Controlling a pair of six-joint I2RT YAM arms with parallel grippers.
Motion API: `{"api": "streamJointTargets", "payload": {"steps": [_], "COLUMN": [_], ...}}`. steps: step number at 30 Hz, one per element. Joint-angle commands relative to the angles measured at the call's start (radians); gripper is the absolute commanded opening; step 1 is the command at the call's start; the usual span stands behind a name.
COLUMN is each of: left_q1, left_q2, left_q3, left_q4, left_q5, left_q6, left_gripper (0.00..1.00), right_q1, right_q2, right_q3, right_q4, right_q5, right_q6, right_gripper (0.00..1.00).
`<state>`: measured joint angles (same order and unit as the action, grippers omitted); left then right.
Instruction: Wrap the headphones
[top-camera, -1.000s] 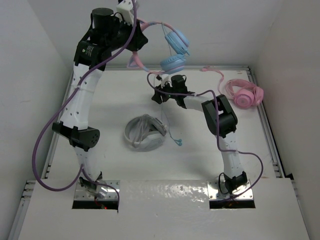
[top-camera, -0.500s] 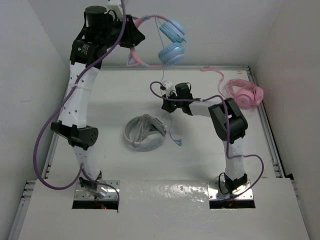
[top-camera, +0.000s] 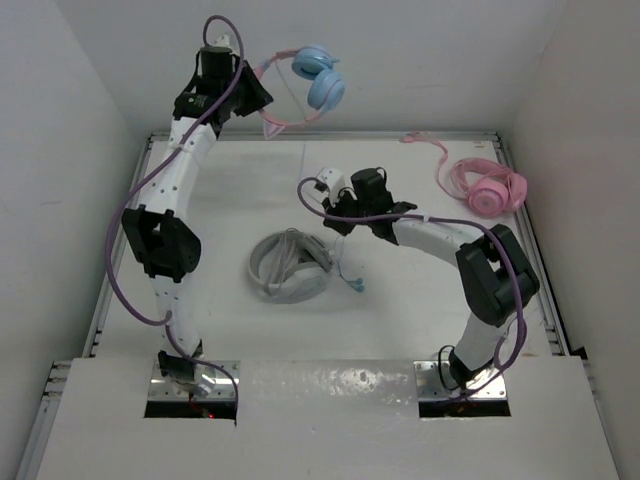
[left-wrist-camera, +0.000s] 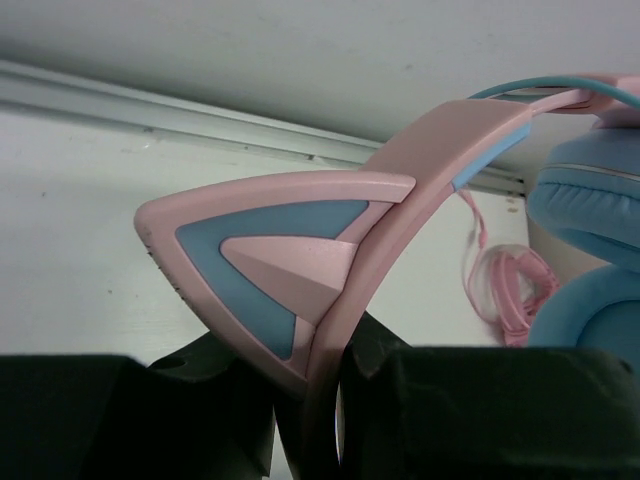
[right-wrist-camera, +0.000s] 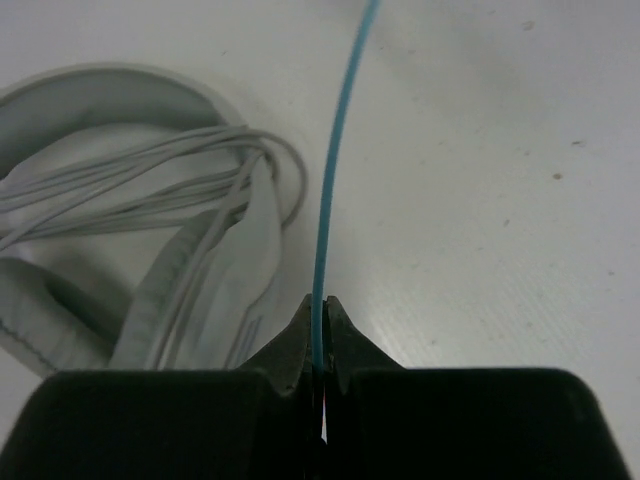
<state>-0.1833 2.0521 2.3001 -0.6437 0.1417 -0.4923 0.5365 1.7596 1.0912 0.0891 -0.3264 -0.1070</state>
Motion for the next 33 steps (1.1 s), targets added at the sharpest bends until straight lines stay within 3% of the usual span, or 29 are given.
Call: {"api": "streamJointTargets", "payload": {"steps": [1, 4, 9, 18, 23, 26, 33], "left_q1": [0.005, 0.018, 0.018, 0.018, 0.019, 0.024, 0.027], "left_q2": [-0.044, -0.030, -0.018, -0.001, 0.002, -0.010, -0.047], "left_q3": [0.004, 0.007, -0.016, -0.084, -0.080, -0.047, -0.037], "left_q4": [0.160, 0.187, 0.234, 0.372, 0.394, 0.354, 0.306], "left_q5": [-0.060, -0.088, -0.250, -0.467, -0.472, -0.383, -0.306], "left_q6": [-0.094, -0.104, -0.052, 0.109, 0.153, 0.163, 0.169], "left_gripper": [0.00, 0.00, 0.00, 0.00, 0.00, 0.00, 0.00], "right_q1": [0.054, 0.138, 0.232, 0.273, 0.276, 0.267, 0.234], "right_q2": [-0.043, -0.060, -0.141, -0.383, -0.425, -0.425, -0.371], "right_q3": [-0.008, 0.004, 0.033, -0.019, -0.016, -0.051, -0.042], "right_q4": [-0.091, -0.198, -0.324, -0.296, -0.347, -0.325, -0.302], "right_q5": [-0.005, 0.036, 0.090, 0.116, 0.220, 0.323, 0.329], "right_q6": [-0.036, -0.092, -0.138, -0.141, -0.178, -0.198, -0.149], "right_gripper": [0.00, 0.00, 0.00, 0.00, 0.00, 0.00, 0.00]}}
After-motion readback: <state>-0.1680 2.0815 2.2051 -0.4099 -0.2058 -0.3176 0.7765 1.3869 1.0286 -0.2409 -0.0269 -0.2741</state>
